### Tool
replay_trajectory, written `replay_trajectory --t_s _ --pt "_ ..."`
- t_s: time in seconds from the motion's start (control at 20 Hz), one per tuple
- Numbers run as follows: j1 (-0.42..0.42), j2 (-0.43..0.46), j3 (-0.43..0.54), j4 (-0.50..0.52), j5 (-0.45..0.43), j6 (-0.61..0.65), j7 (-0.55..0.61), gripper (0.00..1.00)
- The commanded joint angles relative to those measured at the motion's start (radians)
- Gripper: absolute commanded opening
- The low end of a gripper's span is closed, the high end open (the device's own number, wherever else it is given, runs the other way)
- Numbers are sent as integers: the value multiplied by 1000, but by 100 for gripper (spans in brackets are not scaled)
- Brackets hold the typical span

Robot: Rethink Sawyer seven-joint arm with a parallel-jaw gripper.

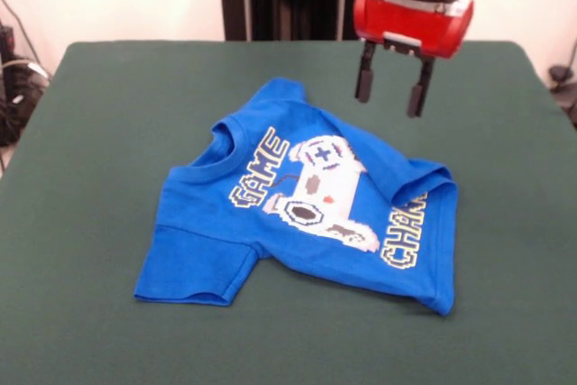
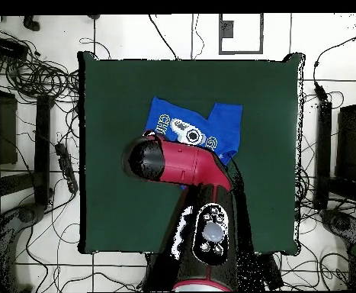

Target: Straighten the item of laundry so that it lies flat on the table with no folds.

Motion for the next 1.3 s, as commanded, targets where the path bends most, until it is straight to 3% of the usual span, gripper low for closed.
replay_trajectory --t_s 0.05,0.6,1.3 --pt "31 51 64 -54 59 52 187 100" --pt "-6 127 92 -104 37 -10 130 100" --pt "-67 184 176 -69 18 -133 95 100"
